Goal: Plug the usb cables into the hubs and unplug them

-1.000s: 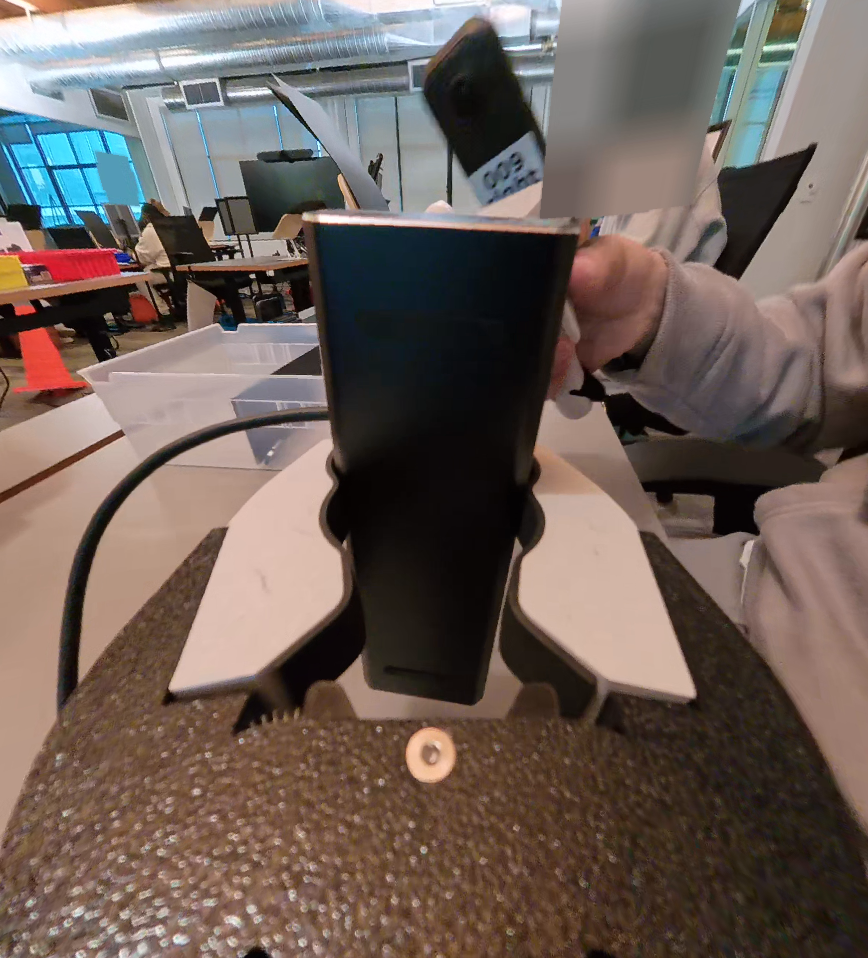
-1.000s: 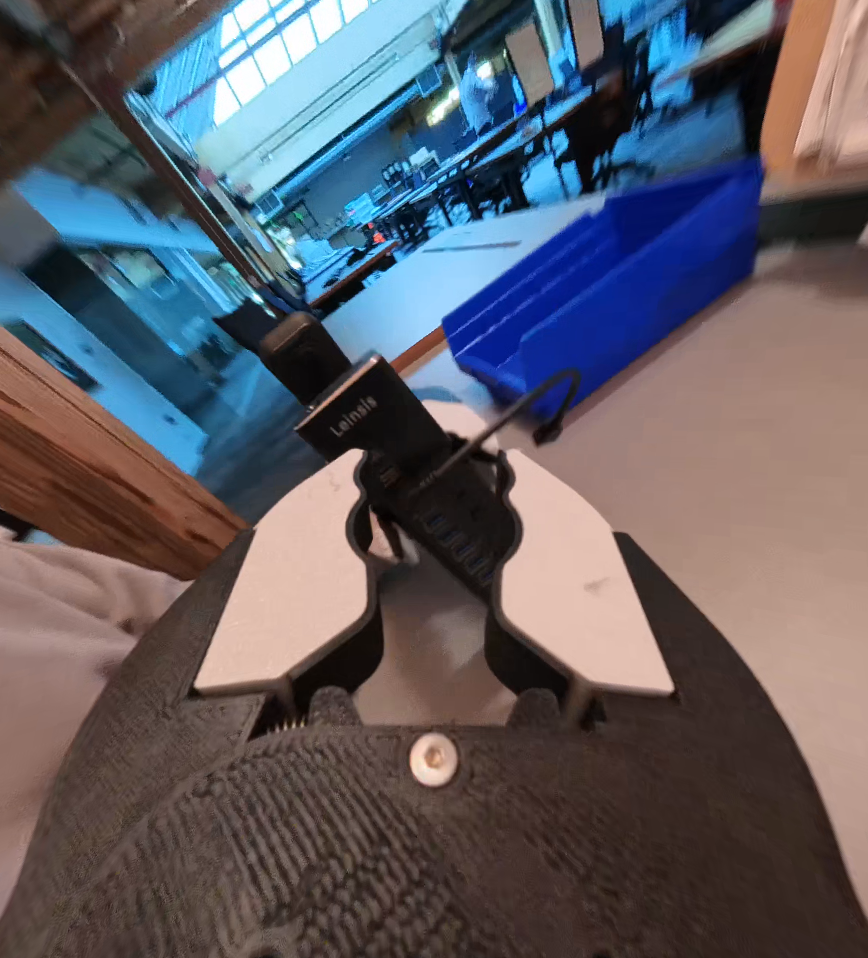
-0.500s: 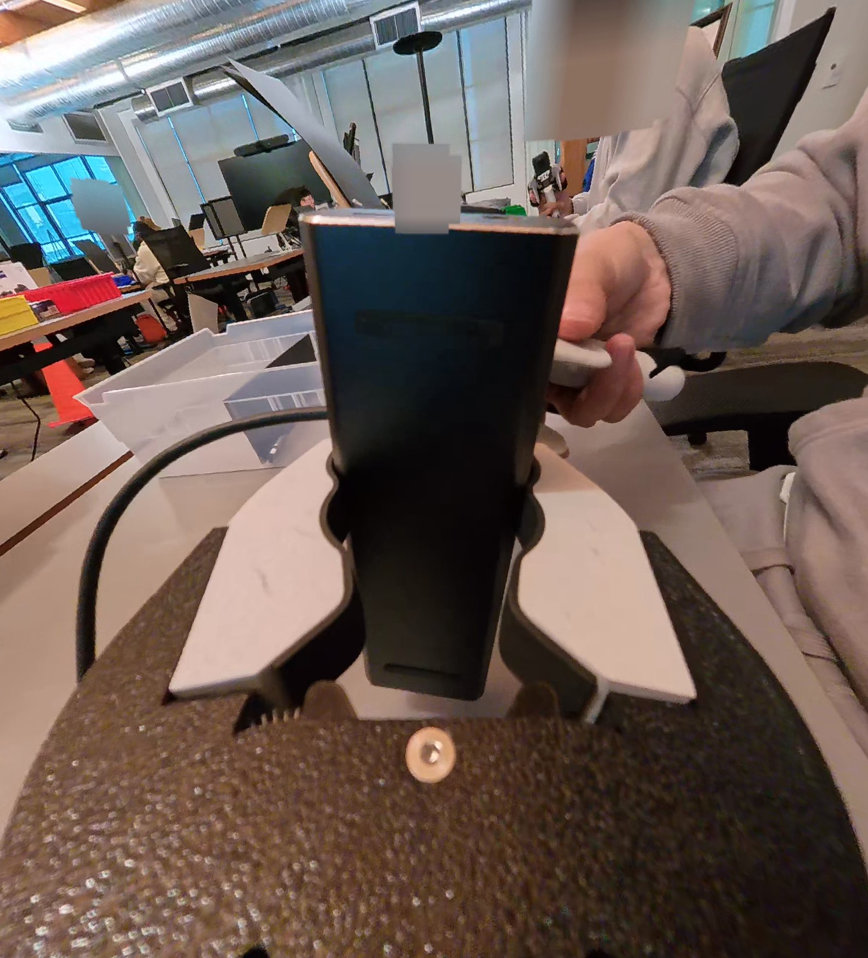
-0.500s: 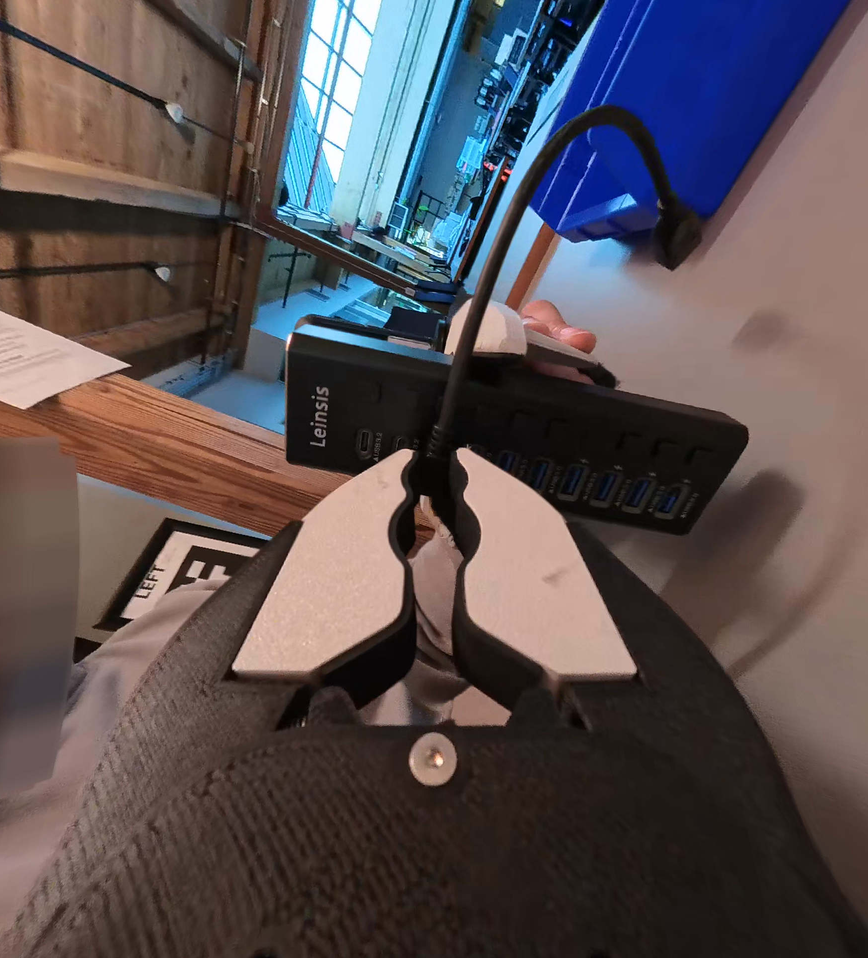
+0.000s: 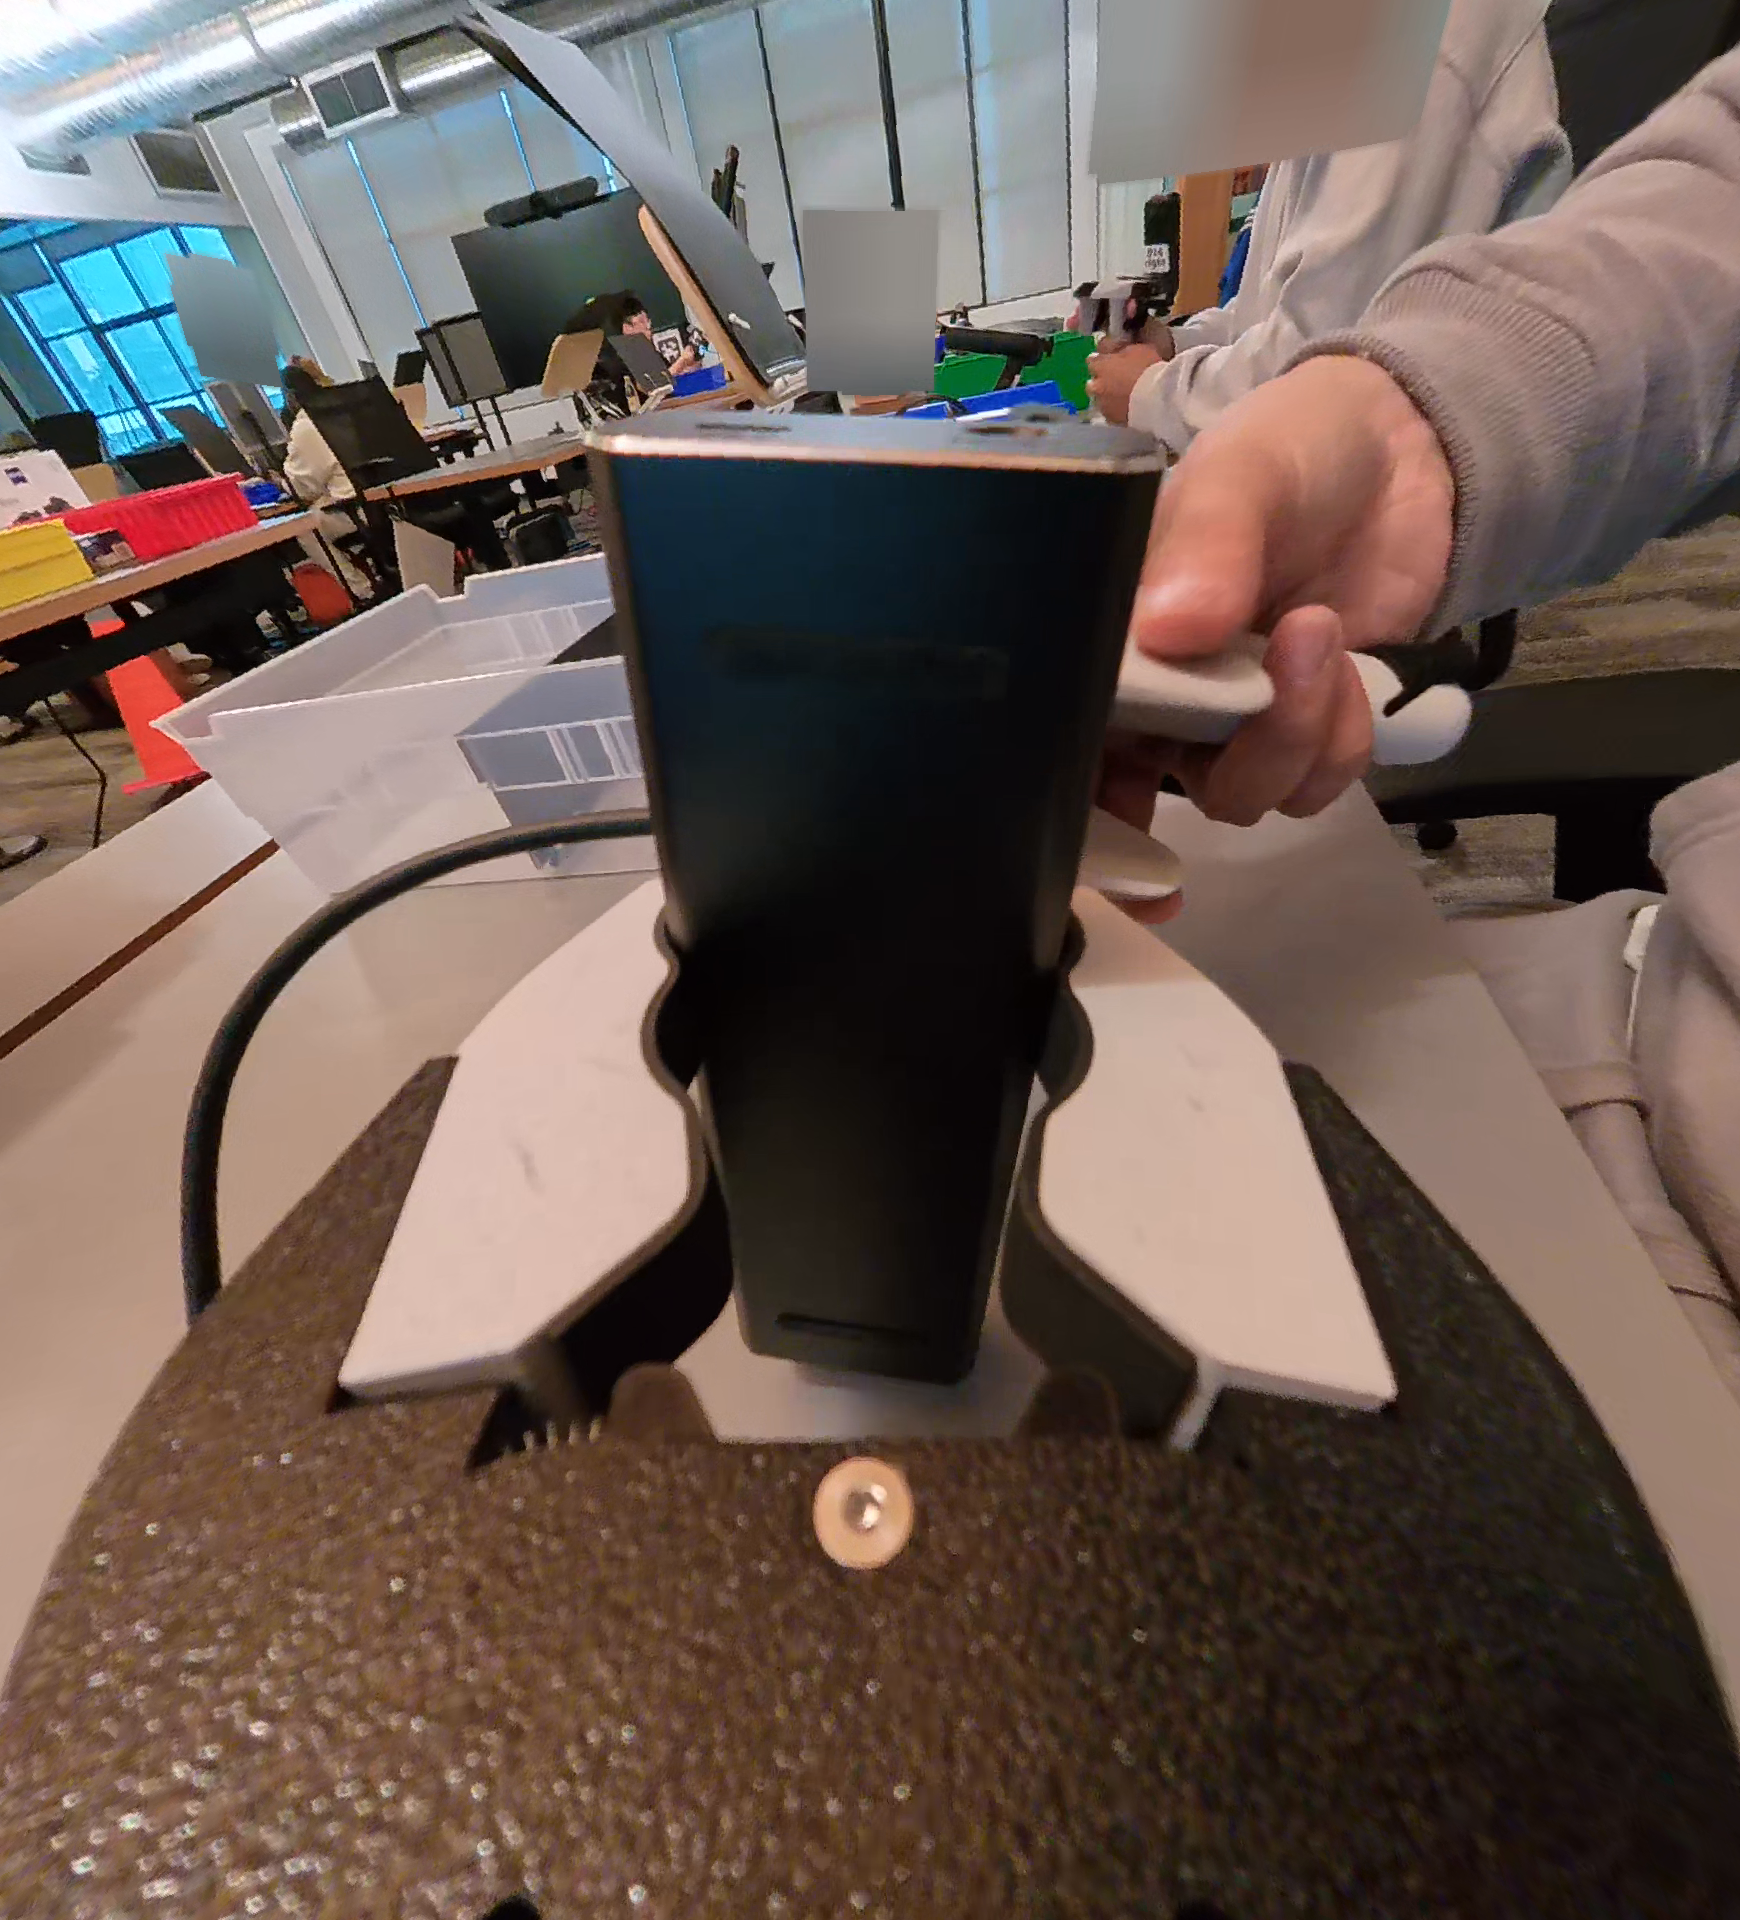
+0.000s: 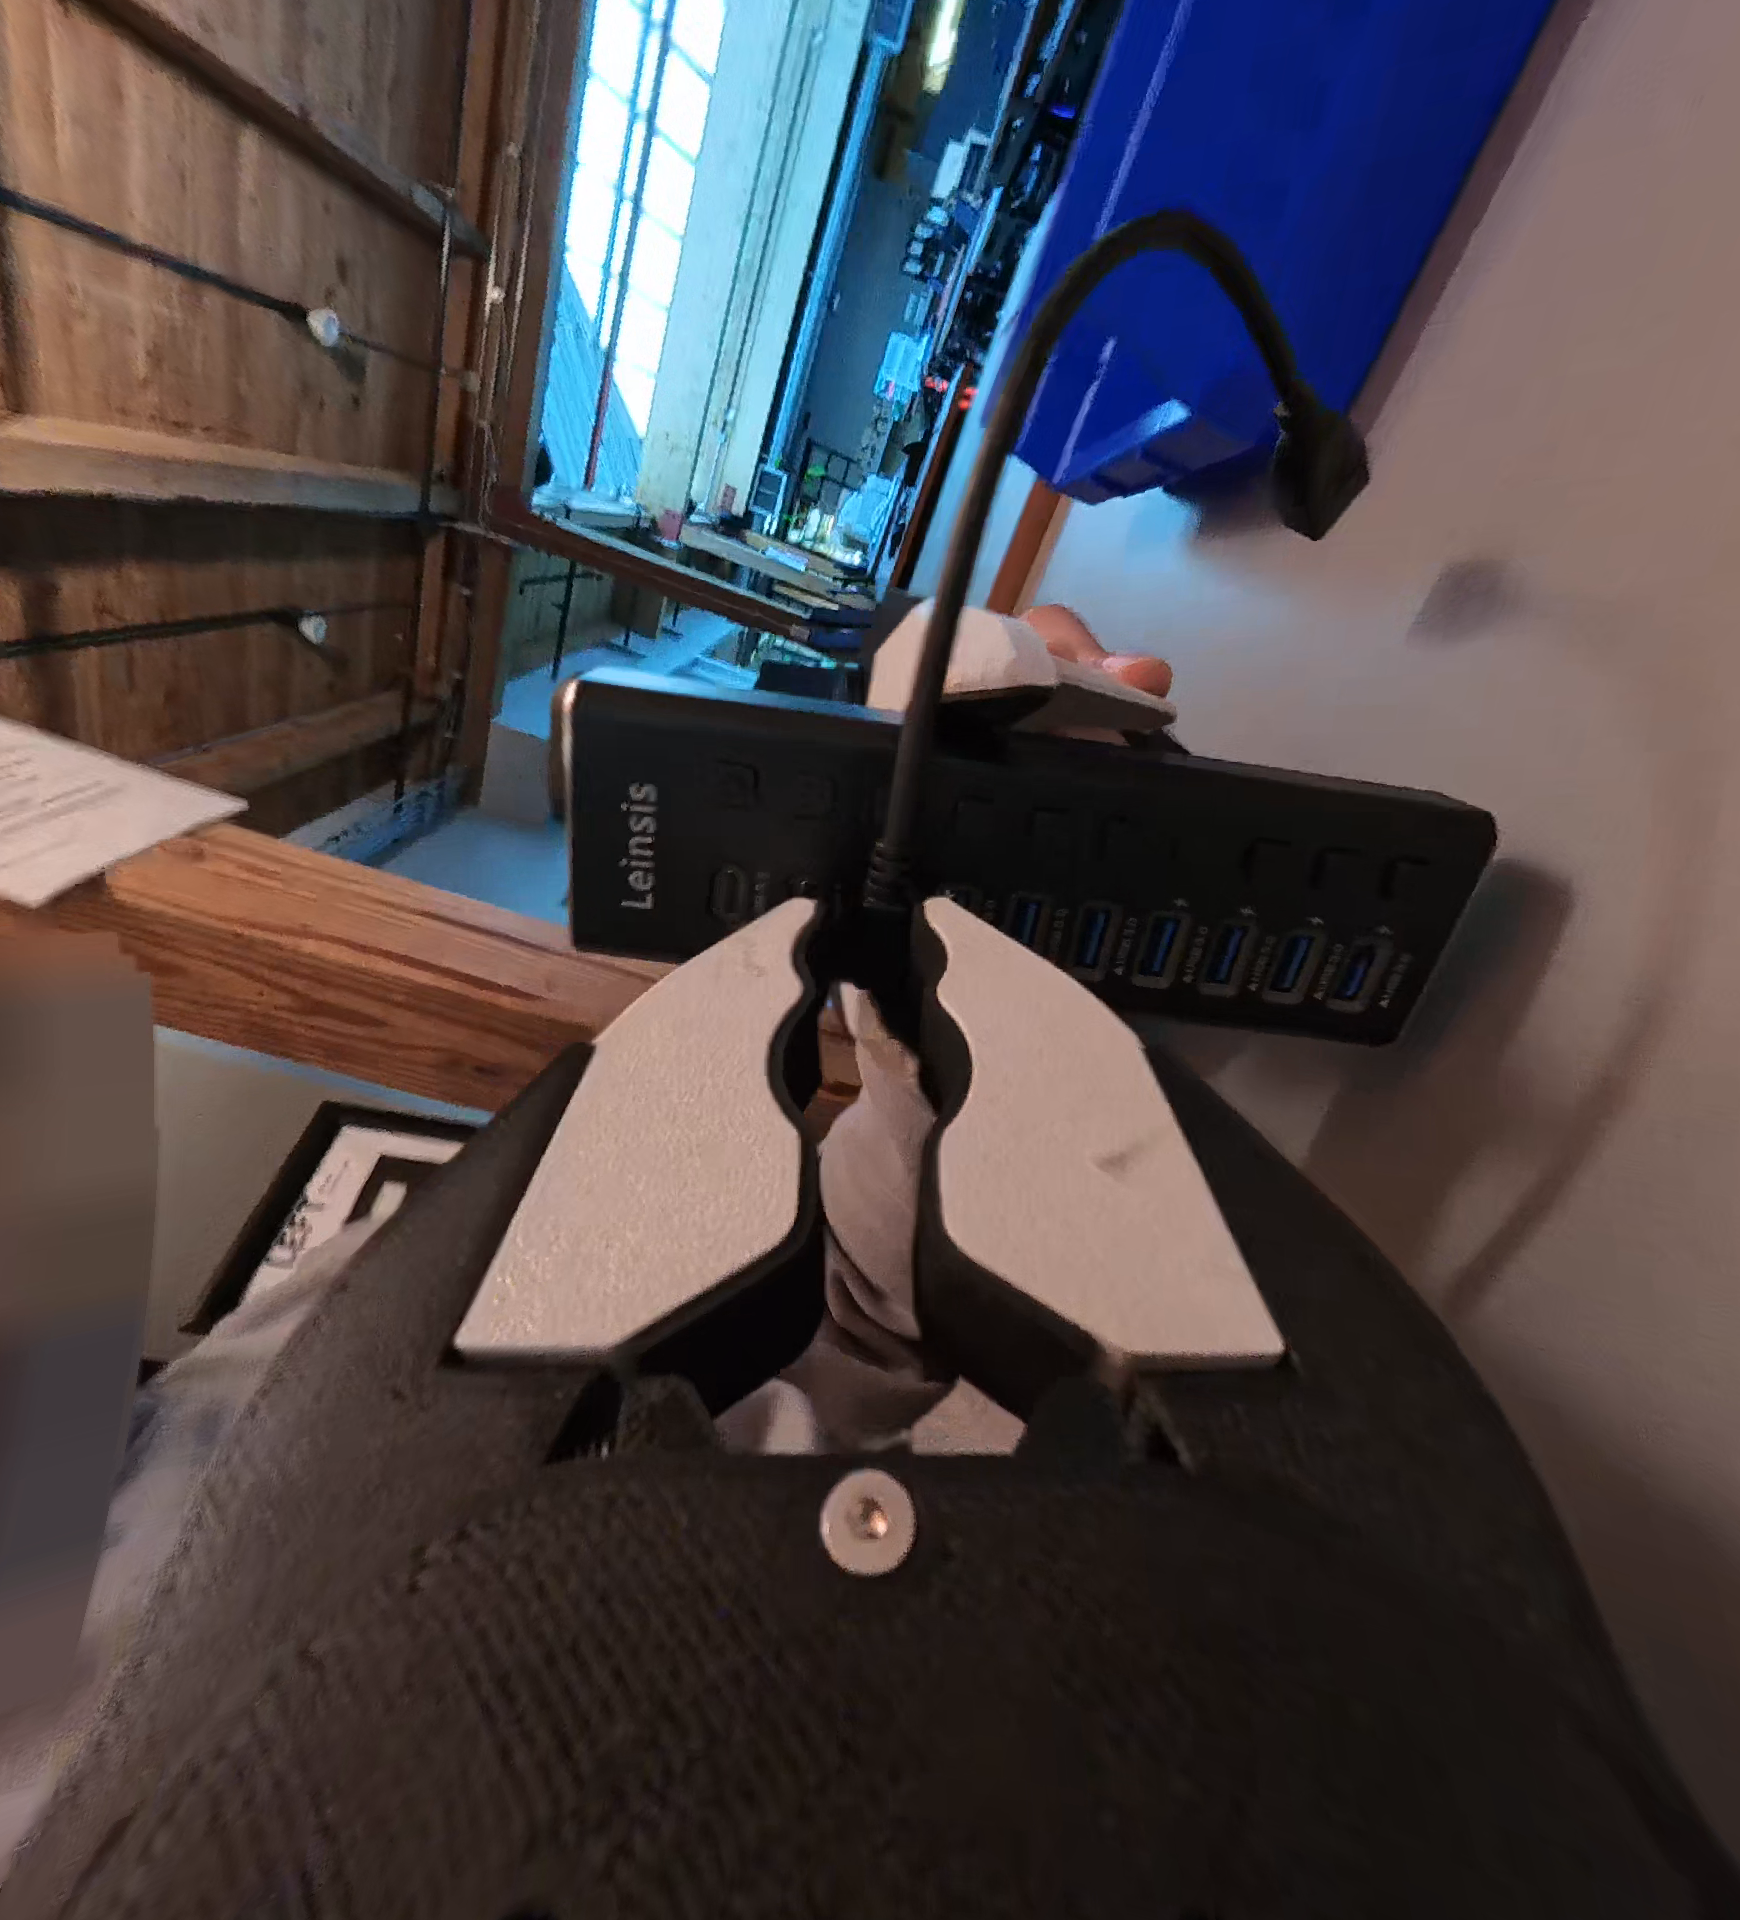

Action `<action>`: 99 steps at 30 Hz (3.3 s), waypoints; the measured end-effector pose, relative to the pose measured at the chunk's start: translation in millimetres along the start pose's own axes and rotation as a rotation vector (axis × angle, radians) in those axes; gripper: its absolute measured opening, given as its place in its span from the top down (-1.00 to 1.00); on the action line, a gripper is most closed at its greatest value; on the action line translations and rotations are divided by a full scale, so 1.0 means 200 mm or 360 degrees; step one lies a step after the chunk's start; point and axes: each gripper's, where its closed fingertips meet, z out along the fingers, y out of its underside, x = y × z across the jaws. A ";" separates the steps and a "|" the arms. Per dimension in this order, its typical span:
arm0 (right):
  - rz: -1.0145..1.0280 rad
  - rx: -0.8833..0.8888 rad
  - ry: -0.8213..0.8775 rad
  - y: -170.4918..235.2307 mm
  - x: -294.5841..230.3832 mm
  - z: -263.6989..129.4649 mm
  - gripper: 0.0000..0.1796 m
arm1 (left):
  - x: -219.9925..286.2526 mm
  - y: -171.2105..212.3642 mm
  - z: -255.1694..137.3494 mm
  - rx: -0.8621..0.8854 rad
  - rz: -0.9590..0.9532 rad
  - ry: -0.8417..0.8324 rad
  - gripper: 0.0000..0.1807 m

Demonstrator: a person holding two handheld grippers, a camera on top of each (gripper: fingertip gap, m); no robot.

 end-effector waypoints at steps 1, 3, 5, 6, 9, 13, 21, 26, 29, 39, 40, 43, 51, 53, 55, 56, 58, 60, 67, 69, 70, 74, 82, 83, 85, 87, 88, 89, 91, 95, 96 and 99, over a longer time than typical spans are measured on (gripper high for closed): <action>-0.0016 -0.0024 -0.0001 0.01 0.00 0.00 0.83 | 0.00 0.00 0.00 0.0002 0.0010 0.0003 0.29; -0.0007 -0.0009 0.0029 0.01 0.00 0.00 0.90 | 0.00 -0.01 0.00 0.0022 0.0015 -0.0021 0.29; -0.0045 -0.0054 0.0080 0.02 0.02 0.00 0.90 | 0.00 0.00 0.00 0.0016 0.0042 -0.0024 0.29; -0.0049 -0.0062 0.0090 0.02 0.02 -0.01 0.90 | 0.00 0.01 0.01 0.0012 0.0052 -0.0033 0.29; -0.0049 -0.0114 0.0104 0.03 0.03 -0.03 0.90 | 0.00 0.02 0.02 -0.0017 0.0104 -0.0054 0.29; -0.0068 -0.0131 0.0078 0.03 -0.01 -0.03 0.90 | 0.01 -0.02 0.02 0.0063 0.0140 -0.0066 0.29; -0.0065 -0.0094 0.0013 0.02 -0.05 -0.04 0.89 | 0.02 -0.09 0.01 0.0180 0.0083 -0.0055 0.30; -0.0047 -0.0080 -0.0035 0.02 -0.04 -0.06 0.89 | 0.02 -0.08 0.02 0.0172 0.0065 -0.0054 0.31; 0.0028 -0.0057 -0.0163 0.03 -0.08 -0.04 0.89 | 0.04 -0.11 0.00 0.0264 0.0019 0.0012 0.32; 0.0159 0.0027 -0.0171 0.00 -0.08 -0.02 0.90 | 0.03 -0.13 -0.01 0.0327 -0.0032 0.0025 0.32; 0.0168 0.0044 -0.0158 -0.01 -0.07 -0.02 0.90 | 0.03 -0.12 -0.02 0.0322 -0.0030 0.0028 0.32; 0.0124 0.0064 -0.0136 -0.03 -0.06 -0.03 0.90 | 0.03 -0.11 -0.01 0.0310 -0.0024 0.0022 0.32; 0.0018 0.0043 -0.0079 -0.04 -0.06 -0.03 0.90 | 0.02 -0.11 -0.02 0.0299 -0.0002 0.0008 0.32; -0.0019 0.0108 -0.0082 -0.05 -0.07 -0.02 0.90 | 0.00 -0.12 -0.03 0.0329 -0.0026 -0.0020 0.32; 0.0069 0.0173 -0.0141 -0.05 -0.08 -0.01 0.90 | 0.00 -0.13 -0.04 0.0334 -0.0027 -0.0025 0.32; 0.0083 0.0206 -0.0181 -0.05 -0.09 0.00 0.90 | 0.00 -0.15 -0.05 0.0357 -0.0027 -0.0016 0.32; 0.0111 0.0294 -0.0236 -0.06 -0.11 0.00 0.90 | 0.01 -0.17 -0.06 0.0364 -0.0021 -0.0010 0.32; 0.0114 0.0361 -0.0271 -0.06 -0.11 0.00 0.90 | 0.01 -0.17 -0.06 0.0388 -0.0034 0.0002 0.32; 0.0068 0.0300 -0.0272 -0.03 -0.09 -0.01 0.90 | 0.03 -0.16 -0.06 0.0381 -0.0049 0.0048 0.32; 0.0046 0.0279 -0.0277 -0.02 -0.11 -0.02 0.90 | 0.04 -0.17 -0.06 0.0426 -0.0068 0.0077 0.32; 0.0030 0.0263 -0.0259 -0.01 -0.11 -0.02 0.90 | 0.05 -0.18 -0.06 0.0428 -0.0064 0.0098 0.32; 0.0078 0.0272 -0.0230 -0.03 -0.09 -0.03 0.90 | 0.04 -0.14 -0.03 0.0259 -0.0032 0.0047 0.32; 0.0110 0.0325 -0.0189 -0.04 -0.06 -0.05 0.90 | 0.03 -0.09 -0.01 0.0031 -0.0162 0.0016 0.33; 0.0115 0.0332 -0.0186 -0.05 -0.06 -0.05 0.89 | 0.03 -0.09 0.00 0.0025 -0.0160 0.0004 0.33; 0.0113 0.0362 -0.0160 -0.07 -0.05 -0.07 0.90 | 0.02 -0.08 0.01 0.0004 -0.0155 -0.0035 0.33; 0.0086 0.0387 -0.0143 -0.09 -0.04 -0.08 0.89 | 0.01 -0.07 0.03 -0.0031 -0.0161 -0.0086 0.33; 0.0085 0.0405 -0.0128 -0.09 -0.04 -0.08 0.89 | 0.00 -0.06 0.04 -0.0044 -0.0178 -0.0100 0.33; 0.0086 0.0418 -0.0125 -0.10 -0.03 -0.08 0.89 | 0.00 -0.06 0.04 -0.0054 -0.0198 -0.0113 0.33; 0.0104 0.0447 -0.0135 -0.12 -0.03 -0.09 0.89 | -0.02 -0.06 0.05 -0.0056 -0.0218 -0.0151 0.33; 0.0109 0.0399 -0.0125 -0.12 -0.01 -0.11 0.90 | -0.03 -0.04 0.07 -0.0077 -0.0233 -0.0158 0.32; 0.0107 0.0359 -0.0138 -0.11 -0.01 -0.10 0.90 | -0.02 -0.04 0.07 -0.0065 -0.0230 -0.0133 0.32; 0.0060 0.0236 -0.0142 -0.08 -0.03 -0.10 0.88 | 0.01 -0.06 0.06 0.0063 -0.0235 -0.0051 0.32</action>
